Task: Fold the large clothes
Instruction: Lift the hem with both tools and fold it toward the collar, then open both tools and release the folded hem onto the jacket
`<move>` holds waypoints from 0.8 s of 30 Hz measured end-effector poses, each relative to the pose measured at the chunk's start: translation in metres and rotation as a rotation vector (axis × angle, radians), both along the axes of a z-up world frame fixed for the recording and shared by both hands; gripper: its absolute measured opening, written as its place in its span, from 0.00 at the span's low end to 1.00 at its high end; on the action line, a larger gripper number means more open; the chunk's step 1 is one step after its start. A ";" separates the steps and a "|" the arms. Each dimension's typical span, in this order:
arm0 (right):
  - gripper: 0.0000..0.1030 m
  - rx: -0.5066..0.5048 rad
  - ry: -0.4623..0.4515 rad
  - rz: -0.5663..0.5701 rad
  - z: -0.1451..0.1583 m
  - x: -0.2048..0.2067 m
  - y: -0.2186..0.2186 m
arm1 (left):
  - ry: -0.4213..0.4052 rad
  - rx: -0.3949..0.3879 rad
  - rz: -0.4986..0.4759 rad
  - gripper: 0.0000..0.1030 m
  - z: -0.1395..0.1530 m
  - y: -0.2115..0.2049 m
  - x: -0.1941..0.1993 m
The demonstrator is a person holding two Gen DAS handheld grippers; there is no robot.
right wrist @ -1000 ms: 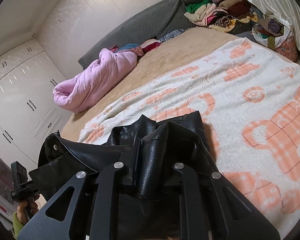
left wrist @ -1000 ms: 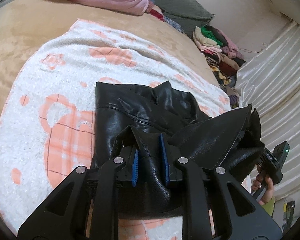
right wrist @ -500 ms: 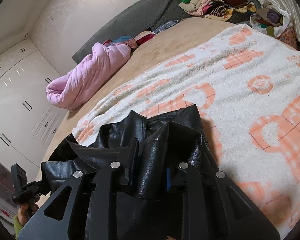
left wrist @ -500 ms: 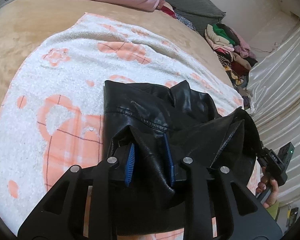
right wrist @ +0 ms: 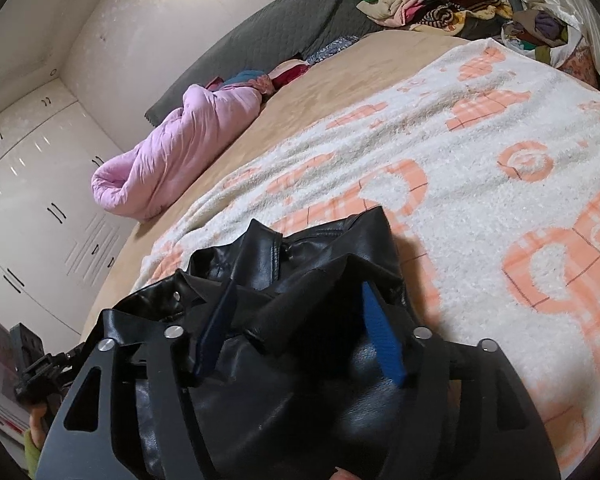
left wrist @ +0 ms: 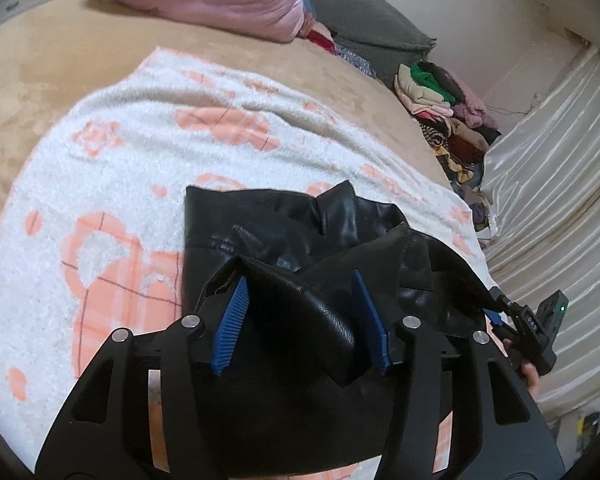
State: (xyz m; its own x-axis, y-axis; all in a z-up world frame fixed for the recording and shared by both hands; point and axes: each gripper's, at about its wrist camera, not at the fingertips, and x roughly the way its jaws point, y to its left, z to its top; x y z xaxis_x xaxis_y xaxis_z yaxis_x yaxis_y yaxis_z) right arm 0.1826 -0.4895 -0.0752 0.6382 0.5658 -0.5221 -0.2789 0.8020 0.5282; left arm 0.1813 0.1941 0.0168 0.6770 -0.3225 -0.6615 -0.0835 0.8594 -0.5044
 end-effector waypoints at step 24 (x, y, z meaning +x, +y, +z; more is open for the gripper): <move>0.49 -0.557 -0.128 0.113 -0.023 0.022 0.055 | 0.049 0.313 0.024 0.36 -0.037 0.001 0.034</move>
State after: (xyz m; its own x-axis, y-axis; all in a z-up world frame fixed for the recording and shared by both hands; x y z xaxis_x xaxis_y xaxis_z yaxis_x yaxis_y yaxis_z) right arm 0.2043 -0.4344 -0.0984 0.6676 0.2964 -0.6830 -0.4126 0.9109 -0.0079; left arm 0.2154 0.1951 -0.0197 0.6465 -0.0820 -0.7585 -0.1234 0.9699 -0.2101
